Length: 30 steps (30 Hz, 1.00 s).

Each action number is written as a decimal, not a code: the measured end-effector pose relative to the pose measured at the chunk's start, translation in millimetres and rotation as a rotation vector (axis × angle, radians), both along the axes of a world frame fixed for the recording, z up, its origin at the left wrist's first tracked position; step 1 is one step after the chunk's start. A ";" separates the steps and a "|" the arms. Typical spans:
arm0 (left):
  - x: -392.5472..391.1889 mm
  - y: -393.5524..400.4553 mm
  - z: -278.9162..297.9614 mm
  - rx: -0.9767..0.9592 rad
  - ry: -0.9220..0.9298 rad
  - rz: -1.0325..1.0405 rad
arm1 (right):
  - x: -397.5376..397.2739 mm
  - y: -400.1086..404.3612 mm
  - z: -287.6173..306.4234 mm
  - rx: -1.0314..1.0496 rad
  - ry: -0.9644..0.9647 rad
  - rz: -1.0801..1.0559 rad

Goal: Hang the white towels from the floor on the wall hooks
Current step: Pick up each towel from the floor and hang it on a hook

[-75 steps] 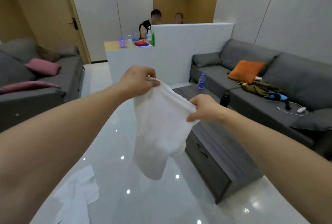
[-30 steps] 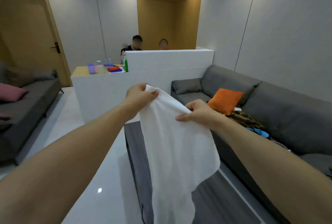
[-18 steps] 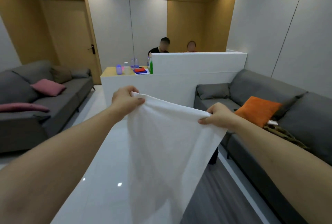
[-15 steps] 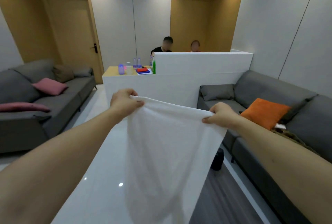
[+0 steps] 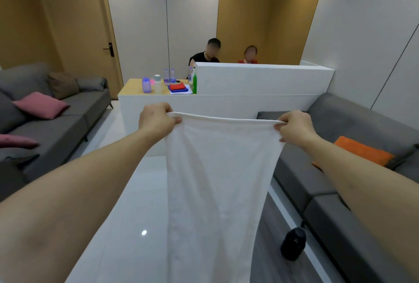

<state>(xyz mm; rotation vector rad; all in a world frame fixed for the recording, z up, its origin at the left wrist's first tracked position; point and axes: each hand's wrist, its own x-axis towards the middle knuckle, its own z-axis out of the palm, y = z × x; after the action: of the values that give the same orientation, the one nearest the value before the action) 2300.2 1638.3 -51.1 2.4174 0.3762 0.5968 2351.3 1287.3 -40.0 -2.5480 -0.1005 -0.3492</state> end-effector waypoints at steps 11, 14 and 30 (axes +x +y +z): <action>27.3 -41.2 -1.4 -0.014 -0.197 0.009 | 28.5 -38.1 -13.1 0.050 -0.288 0.023; 0.7 -68.8 -30.5 -0.010 -0.162 0.035 | 10.5 -67.0 -47.4 0.114 -0.271 0.065; -231.6 -235.8 -241.9 -0.126 0.253 0.134 | -178.2 -227.3 -285.6 0.146 0.148 0.126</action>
<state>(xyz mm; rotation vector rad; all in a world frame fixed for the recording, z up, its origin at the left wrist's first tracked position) 2068.7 1402.5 -293.1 2.3630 0.6663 0.3126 2173.0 1060.0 -325.6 -2.3997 -0.1725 -0.1144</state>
